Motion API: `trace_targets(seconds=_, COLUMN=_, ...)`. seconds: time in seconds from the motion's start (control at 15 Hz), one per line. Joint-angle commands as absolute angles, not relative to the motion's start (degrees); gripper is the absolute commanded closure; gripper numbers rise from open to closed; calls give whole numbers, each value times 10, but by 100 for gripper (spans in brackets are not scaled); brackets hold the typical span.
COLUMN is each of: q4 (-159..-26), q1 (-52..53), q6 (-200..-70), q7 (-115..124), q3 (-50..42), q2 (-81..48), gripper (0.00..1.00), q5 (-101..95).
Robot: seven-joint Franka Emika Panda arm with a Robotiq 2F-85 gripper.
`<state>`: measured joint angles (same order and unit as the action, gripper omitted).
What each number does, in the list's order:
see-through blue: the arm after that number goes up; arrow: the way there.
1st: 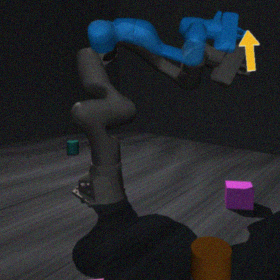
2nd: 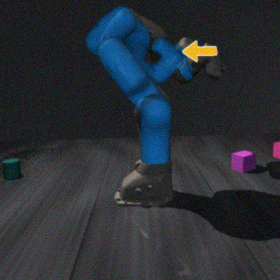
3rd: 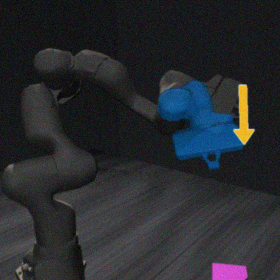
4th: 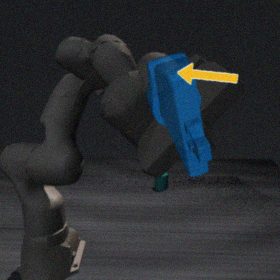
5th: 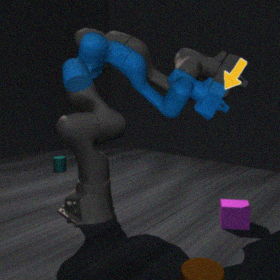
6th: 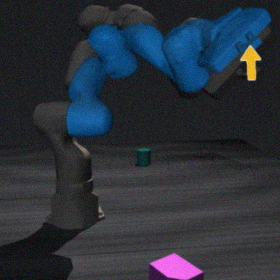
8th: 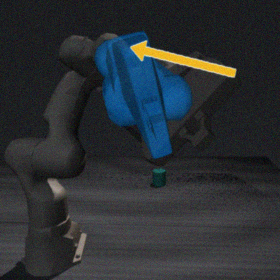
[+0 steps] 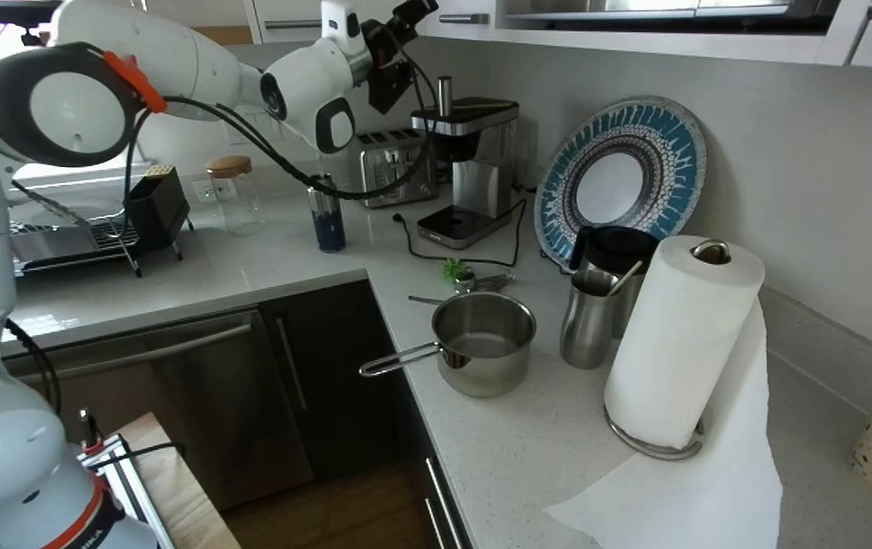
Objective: Pick up the silver object from the bottom of the coffee machine and put it on top of the coffee machine
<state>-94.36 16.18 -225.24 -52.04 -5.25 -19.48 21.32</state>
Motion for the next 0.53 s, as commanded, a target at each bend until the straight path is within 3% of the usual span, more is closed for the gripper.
trace_targets(seconds=0.0, q4=-1083, q1=176, q6=-2214, q7=-618, q3=-53, q2=-82, gripper=0, q5=227)
trace_targets(seconds=0.47, q4=-1276, q1=180, q6=-2089, q7=-736, q3=-34, q2=113, gripper=0, q5=225)
